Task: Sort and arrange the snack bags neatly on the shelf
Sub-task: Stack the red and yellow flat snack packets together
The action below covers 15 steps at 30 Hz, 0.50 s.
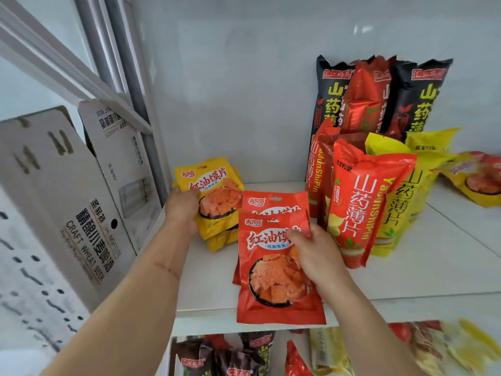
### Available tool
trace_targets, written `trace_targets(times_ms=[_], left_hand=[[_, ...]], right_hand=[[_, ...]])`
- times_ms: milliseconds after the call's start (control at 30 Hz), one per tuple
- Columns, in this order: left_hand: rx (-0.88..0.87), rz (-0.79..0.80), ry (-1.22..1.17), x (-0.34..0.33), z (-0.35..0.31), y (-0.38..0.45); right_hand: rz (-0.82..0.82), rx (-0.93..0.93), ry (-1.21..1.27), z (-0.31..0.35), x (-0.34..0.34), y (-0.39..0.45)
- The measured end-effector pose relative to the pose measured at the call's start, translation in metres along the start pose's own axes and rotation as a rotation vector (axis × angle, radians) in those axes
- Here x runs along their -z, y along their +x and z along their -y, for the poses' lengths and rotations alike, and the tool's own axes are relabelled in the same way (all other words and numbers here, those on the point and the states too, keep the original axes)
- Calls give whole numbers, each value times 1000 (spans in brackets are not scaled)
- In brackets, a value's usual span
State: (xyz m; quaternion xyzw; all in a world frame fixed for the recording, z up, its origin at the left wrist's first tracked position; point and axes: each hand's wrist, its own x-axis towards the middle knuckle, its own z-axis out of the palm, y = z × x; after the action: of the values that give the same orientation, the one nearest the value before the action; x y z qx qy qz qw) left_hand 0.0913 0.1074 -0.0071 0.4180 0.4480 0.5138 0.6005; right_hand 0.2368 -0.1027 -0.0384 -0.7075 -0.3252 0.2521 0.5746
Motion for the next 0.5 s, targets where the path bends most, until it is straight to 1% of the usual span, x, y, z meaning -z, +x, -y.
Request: trace_targets(times_ms=[100, 300, 500], left_hand=[[24, 43, -49, 15, 0, -16], [20, 143, -62, 42, 3, -62], [46, 237, -41, 44, 11, -121]], right_hand=[[-6, 2, 48, 5, 7, -18], [-119, 7, 139, 5, 18, -68], [-192, -66, 248, -6, 57, -125]])
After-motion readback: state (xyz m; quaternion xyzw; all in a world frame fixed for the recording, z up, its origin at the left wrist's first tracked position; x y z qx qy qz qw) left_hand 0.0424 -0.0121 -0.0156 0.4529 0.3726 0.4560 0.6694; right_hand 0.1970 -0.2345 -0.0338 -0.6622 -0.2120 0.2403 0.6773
